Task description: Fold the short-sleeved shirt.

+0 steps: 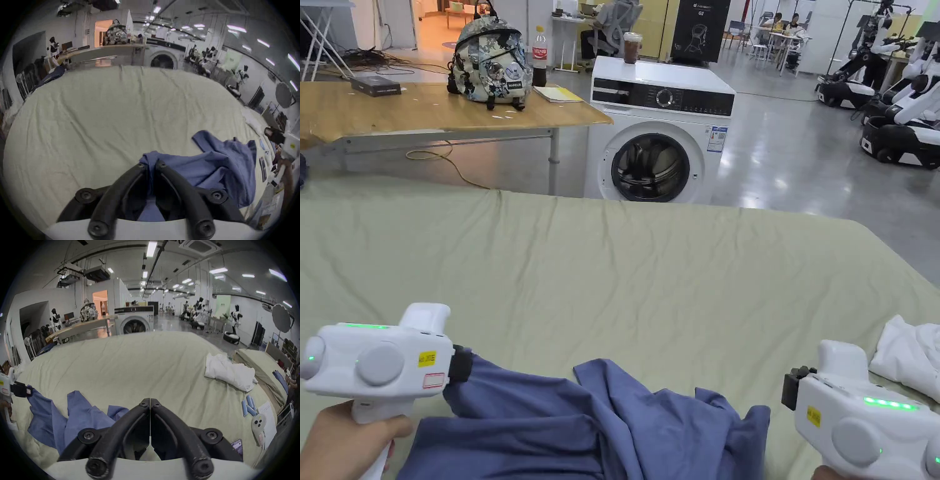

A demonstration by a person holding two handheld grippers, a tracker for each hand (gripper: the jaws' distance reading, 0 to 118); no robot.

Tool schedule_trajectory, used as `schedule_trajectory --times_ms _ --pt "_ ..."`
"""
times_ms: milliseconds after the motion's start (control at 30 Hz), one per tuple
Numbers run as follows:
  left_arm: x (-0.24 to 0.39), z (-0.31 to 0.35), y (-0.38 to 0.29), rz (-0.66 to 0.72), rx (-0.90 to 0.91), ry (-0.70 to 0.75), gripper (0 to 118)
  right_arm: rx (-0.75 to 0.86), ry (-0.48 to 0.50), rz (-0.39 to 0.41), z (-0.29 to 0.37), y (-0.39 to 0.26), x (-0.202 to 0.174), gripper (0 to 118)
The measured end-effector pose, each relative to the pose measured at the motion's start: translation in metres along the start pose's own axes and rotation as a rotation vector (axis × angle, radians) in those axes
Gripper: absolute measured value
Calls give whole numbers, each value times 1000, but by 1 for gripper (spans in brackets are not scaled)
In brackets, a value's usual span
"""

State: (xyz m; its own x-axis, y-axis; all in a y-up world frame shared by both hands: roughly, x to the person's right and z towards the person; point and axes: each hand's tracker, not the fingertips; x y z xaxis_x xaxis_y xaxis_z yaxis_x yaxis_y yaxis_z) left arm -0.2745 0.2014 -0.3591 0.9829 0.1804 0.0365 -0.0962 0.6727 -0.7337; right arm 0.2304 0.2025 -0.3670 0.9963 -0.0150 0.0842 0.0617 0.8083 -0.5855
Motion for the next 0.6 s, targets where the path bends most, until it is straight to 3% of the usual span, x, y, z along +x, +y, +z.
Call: schedule_trajectory --times_ms 33,67,133,167,300,433,467,533,600 --pt "1 9 -2 2 7 -2 2 -54 12 -3 -9 3 4 9" --pt "0 15 -4 2 10 -4 2 -81 14 -20 -15 4 6 26" --pt "-1 24 -7 9 24 -6 2 -161 33 -19 -30 5 10 75" --pt "-2 26 -7 8 25 -6 2 -182 41 -25 -36 3 10 80" --pt "-5 30 -13 23 22 4 2 -285 92 -27 -59 -5 5 79" --pt "-4 27 -21 12 4 19 2 -393 68 9 -74 -23 -4 71" --pt "-4 27 -23 8 0 24 2 -397 59 9 -76 -27 -6 62" --pt "-3 26 -28 3 -5 26 2 -413 66 1 -71 -38 -12 21" --pt "-2 24 -32 1 -13 30 2 -435 53 9 -74 -47 -15 10"
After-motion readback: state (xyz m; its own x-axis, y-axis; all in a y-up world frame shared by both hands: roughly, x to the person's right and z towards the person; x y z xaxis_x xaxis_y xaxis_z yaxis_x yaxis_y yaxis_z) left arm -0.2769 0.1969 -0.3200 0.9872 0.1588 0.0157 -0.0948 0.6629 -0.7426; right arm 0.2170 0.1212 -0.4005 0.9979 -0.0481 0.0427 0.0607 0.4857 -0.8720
